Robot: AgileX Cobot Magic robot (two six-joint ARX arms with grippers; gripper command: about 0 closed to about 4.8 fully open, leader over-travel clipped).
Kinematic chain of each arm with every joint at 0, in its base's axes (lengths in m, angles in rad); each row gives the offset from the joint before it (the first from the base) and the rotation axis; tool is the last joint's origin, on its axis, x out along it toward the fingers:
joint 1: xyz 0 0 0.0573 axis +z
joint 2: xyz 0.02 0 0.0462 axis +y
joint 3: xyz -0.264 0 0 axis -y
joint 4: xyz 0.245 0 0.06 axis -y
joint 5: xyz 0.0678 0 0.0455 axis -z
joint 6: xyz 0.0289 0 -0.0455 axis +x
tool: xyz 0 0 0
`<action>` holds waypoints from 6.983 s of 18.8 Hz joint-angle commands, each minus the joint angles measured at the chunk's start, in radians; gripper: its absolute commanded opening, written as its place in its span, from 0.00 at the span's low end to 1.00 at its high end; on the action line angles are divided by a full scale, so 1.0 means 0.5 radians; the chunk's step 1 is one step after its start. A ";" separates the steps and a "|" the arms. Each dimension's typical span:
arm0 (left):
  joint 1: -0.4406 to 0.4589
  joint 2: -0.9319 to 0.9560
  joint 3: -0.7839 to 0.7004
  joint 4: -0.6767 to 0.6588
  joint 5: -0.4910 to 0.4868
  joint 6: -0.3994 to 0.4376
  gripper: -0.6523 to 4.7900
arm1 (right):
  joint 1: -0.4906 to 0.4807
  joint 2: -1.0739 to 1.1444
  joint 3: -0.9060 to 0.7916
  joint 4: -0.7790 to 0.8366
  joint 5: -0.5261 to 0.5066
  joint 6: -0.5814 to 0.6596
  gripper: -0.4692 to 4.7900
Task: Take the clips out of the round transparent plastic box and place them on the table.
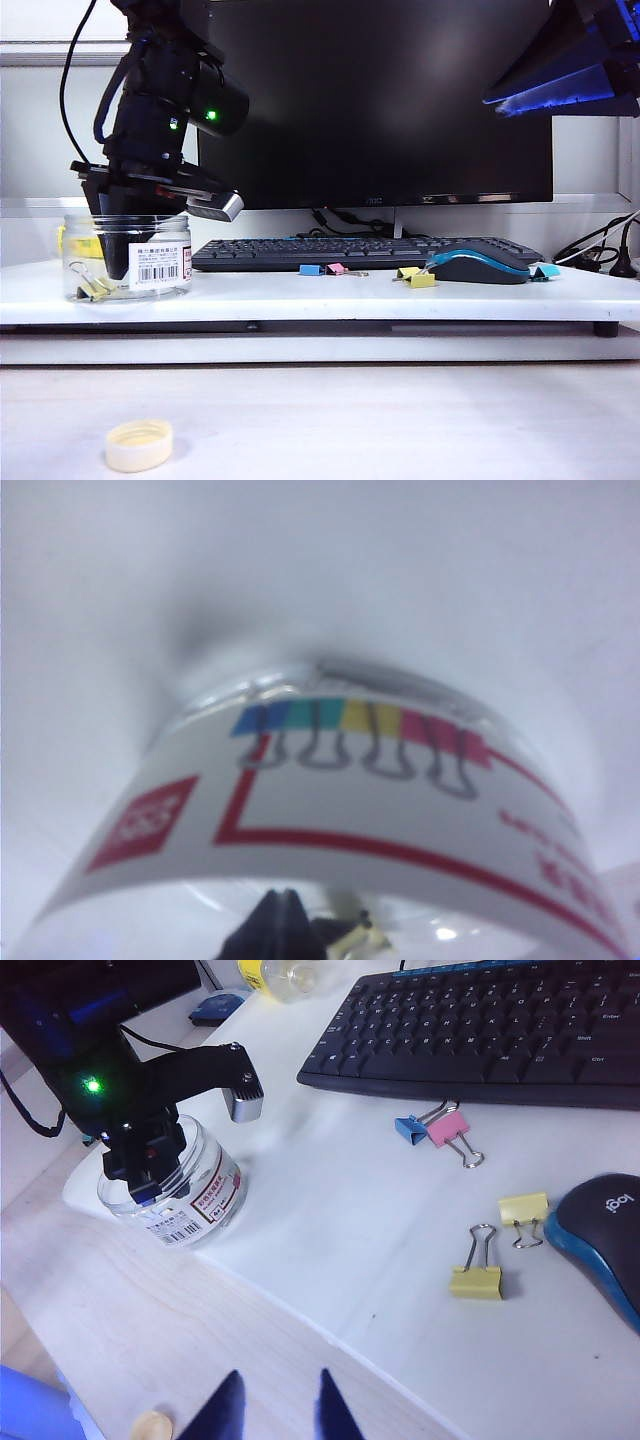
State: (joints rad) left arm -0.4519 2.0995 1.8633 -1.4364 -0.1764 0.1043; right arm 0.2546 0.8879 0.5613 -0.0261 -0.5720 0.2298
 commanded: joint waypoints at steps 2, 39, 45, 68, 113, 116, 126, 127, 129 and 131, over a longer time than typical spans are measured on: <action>-0.001 -0.003 0.002 0.095 -0.003 -0.002 0.11 | 0.001 -0.003 0.008 0.023 -0.013 -0.005 0.28; -0.034 0.005 0.287 -0.002 0.117 0.063 0.41 | 0.001 -0.003 0.008 0.011 -0.014 -0.005 0.28; -0.034 0.027 0.286 -0.002 0.124 0.072 0.41 | 0.001 -0.003 0.008 0.012 -0.013 -0.006 0.28; -0.035 0.138 -0.029 0.074 0.114 0.074 0.15 | 0.001 -0.003 0.008 0.009 -0.013 -0.006 0.28; 0.012 -0.126 0.034 -0.029 0.150 0.103 0.34 | 0.001 -0.002 0.008 0.012 0.040 -0.034 0.28; 0.013 -0.126 0.034 -0.029 0.229 0.110 0.34 | 0.001 -0.002 0.008 0.012 0.040 -0.034 0.28; 0.013 -0.083 -0.092 -0.029 0.263 0.123 0.34 | 0.001 -0.002 0.008 0.012 0.040 -0.034 0.28; 0.013 -0.069 -0.094 -0.028 0.262 0.122 0.34 | 0.001 -0.002 0.008 0.012 0.040 -0.034 0.28; 0.013 -0.024 -0.097 -0.029 0.256 0.121 0.33 | 0.001 -0.002 0.008 0.009 0.040 -0.034 0.28; 0.011 0.057 -0.097 -0.030 0.247 0.118 0.33 | 0.001 -0.002 0.008 0.008 0.040 -0.036 0.28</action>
State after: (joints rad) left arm -0.4454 2.0998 1.8198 -1.4403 -0.0532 0.1619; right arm 0.2546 0.8890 0.5613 -0.0284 -0.5491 0.2161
